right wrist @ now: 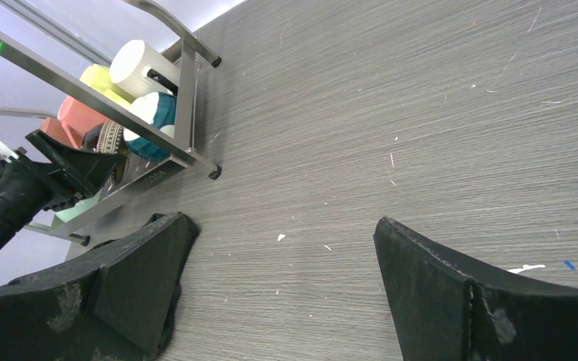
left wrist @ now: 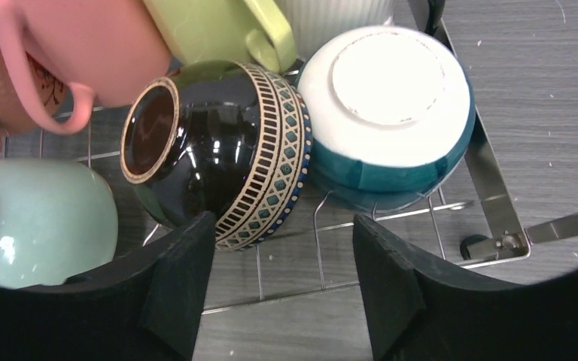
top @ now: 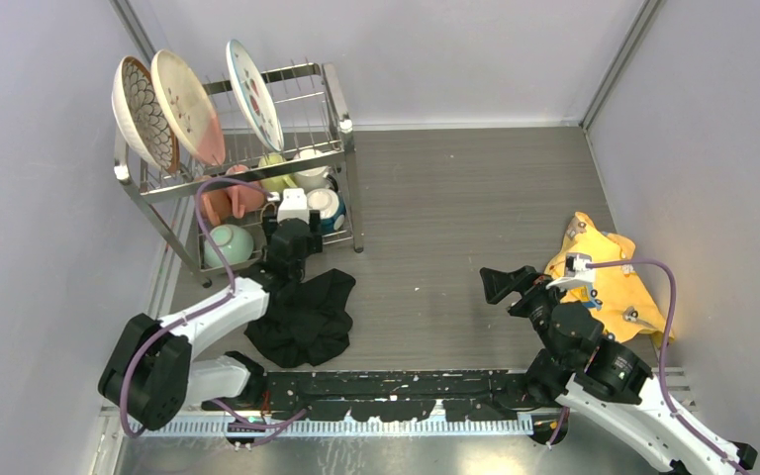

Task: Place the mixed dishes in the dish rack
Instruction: Turn the bowl upside down on the dish rack.

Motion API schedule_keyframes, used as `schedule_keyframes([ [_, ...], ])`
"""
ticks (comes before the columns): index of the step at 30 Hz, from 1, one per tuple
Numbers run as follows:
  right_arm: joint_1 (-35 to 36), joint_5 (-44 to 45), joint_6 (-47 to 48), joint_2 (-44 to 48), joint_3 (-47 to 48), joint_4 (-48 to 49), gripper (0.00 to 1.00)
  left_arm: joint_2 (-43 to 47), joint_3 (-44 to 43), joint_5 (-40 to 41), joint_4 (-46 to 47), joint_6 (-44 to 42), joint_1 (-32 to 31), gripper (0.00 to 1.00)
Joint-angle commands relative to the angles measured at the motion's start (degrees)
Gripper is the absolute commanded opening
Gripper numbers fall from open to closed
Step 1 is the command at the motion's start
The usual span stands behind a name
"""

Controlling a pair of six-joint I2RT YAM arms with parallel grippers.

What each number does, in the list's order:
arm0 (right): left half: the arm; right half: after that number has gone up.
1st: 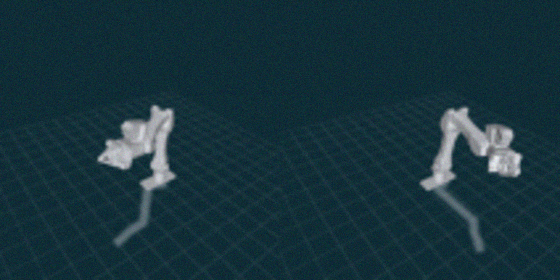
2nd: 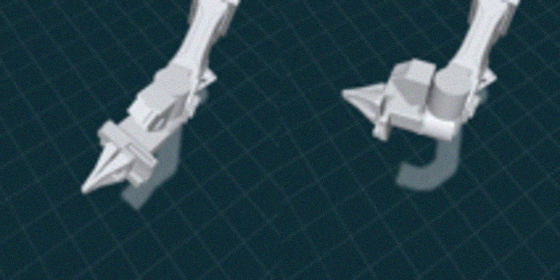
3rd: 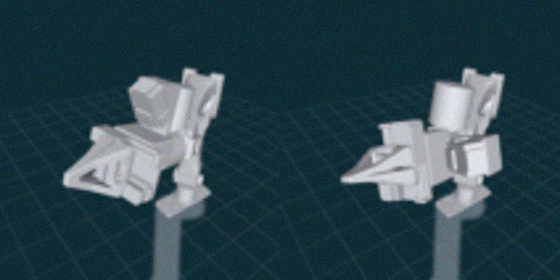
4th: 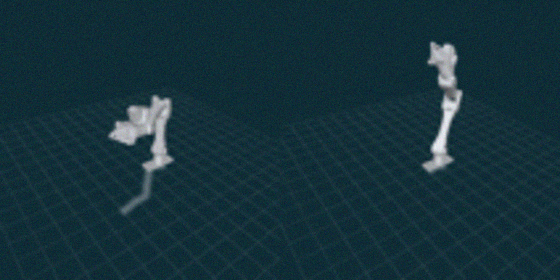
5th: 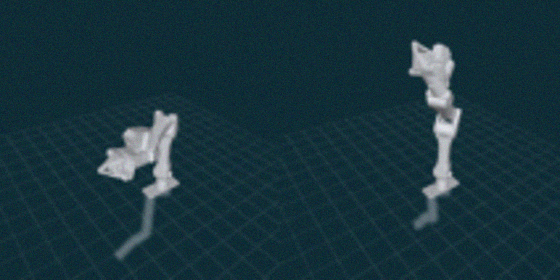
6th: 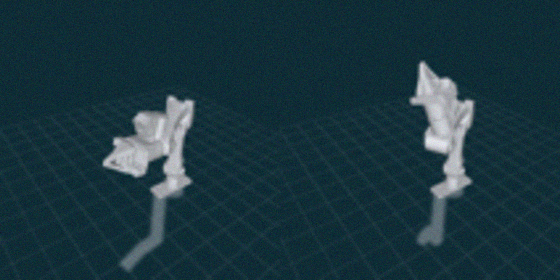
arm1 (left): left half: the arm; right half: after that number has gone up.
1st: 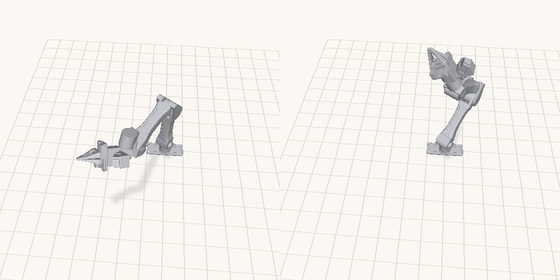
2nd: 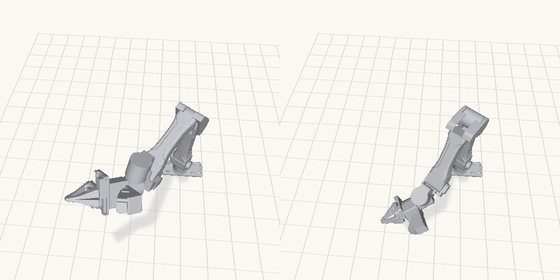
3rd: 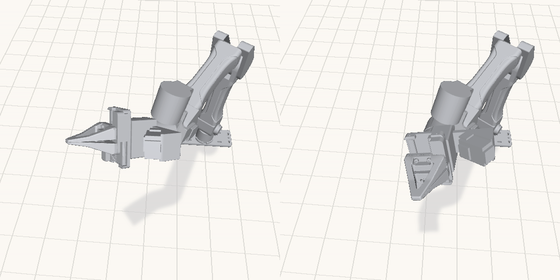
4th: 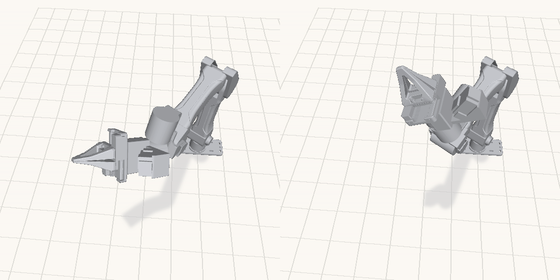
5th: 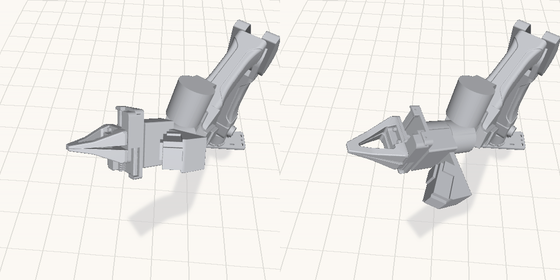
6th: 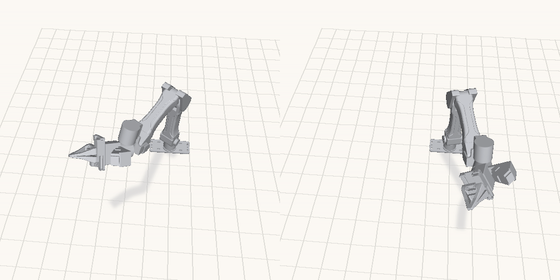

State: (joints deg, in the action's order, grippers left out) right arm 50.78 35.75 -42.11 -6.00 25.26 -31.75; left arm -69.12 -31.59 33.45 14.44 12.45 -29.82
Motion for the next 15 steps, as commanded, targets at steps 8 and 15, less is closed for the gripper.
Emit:
schedule_keyframes([
  [8,0.20,1.02,0.72,-0.95,0.46,1.98,1.00,7.22,-7.75,-3.12,-10.81,7.43,0.38,0.52],
  [15,0.28,0.75,0.36,-0.98,0.48,1.69,1.00,6.28,-6.71,-2.54,-6.21,10.92,0.88,0.44],
])
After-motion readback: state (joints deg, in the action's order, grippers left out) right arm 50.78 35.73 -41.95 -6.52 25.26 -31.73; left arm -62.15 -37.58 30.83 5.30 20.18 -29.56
